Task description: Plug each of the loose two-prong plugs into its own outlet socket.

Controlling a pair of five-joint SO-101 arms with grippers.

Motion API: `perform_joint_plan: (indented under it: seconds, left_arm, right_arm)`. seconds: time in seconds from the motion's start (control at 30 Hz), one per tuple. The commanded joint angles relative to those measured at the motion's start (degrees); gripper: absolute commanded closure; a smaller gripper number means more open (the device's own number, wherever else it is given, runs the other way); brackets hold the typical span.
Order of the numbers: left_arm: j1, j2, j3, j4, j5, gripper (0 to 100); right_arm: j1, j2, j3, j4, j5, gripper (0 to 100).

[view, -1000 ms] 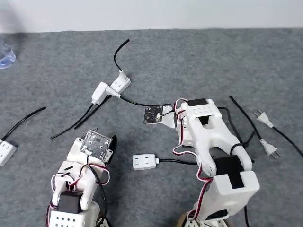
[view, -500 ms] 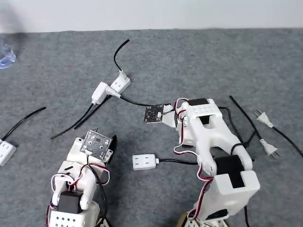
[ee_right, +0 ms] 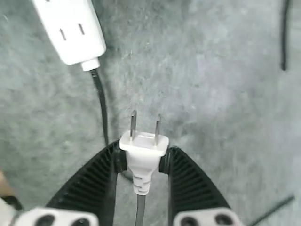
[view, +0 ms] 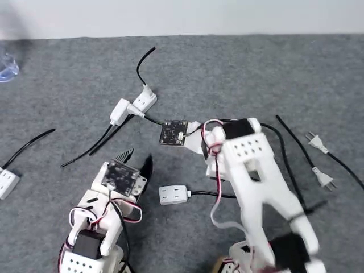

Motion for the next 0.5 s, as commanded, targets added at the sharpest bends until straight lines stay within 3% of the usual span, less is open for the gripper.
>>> perform_joint_plan:
  seconds: [0.0, 0.2, 0.33, 0.47]
  left_arm:
    - [1.5, -1.0, -0.3, -5.0, 7.3, 86]
    - [6.7, -1.0, -0.3, -8.2, 23.2, 86]
    - [10.5, -1.0, -0.3, -8.1, 39.5, 85]
    - [13.5, -0.8, -0.3, -8.1, 49.1, 85]
  right_arm:
    - [-2.5, -10.2, 0.0, 3.3, -9.0, 99.1]
    - [-7.0, -17.1, 0.0, 5.8, -21.0, 99.1]
    - [-6.8, -17.6, 0.1, 5.6, -22.1, 99.1]
    - [-6.8, -17.6, 0.1, 5.1, -21.9, 99.0]
